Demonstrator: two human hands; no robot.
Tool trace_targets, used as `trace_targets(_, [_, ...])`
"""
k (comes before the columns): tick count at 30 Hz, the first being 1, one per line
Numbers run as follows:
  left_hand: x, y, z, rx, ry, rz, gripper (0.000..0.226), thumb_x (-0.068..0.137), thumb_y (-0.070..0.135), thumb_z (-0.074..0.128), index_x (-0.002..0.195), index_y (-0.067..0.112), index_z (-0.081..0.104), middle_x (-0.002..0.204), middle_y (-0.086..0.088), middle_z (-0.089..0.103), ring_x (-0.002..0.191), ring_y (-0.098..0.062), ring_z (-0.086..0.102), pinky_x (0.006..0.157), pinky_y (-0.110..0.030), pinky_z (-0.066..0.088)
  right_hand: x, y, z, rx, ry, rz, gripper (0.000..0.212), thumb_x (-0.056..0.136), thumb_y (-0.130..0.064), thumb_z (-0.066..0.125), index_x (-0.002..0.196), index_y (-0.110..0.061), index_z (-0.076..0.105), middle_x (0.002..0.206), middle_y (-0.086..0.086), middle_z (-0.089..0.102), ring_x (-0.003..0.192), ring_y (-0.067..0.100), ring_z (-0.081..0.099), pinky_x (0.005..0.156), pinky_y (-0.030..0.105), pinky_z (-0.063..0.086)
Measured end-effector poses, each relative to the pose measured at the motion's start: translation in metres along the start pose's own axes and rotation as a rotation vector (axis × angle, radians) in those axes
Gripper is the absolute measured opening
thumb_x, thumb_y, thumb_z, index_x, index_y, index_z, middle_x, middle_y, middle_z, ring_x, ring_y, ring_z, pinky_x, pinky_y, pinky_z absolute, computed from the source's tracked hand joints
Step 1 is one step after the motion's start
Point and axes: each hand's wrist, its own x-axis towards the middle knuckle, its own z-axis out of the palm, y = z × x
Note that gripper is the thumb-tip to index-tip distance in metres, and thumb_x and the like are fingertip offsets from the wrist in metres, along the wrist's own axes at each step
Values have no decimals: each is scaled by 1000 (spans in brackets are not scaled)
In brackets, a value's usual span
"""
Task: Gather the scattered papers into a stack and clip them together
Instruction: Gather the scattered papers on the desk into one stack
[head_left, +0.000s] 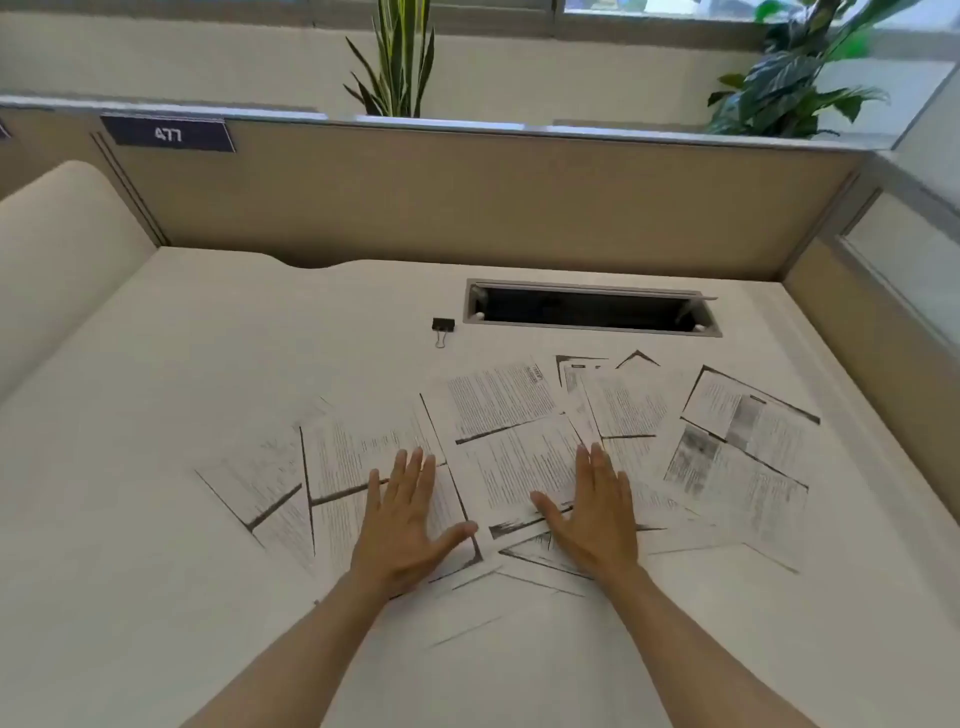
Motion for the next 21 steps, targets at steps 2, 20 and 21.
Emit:
trace_targets(2, [-6,11,8,15,-45,15,116,68,95,8,151,20,-23,157,5,-31,145,-16,-32,119,-49,-19,-5,-2,6,-13,-33,10,102,80,-79,21,155,-13,-4,163,13,-3,151,23,-7,121,40,-9])
trace_targets(20, [-13,15,34,-39,-33,75,104,76,84,10,157,19,1,165,1,-1,150,-15,-13,120,-41,-15,-15,-15,15,137,27,0,85,90,-52,52,154,-14,9,154,10,36,145,25,27,123,41,6])
trace_targets(21, [-14,18,31,-86,-14,67,100,80,81,15,157,18,4,165,0,6,151,-15,-5,122,-36,-12,-16,-18,13,204,36,17,84,90,-45,57,154,-15,11,150,8,42,141,25,34,122,40,12])
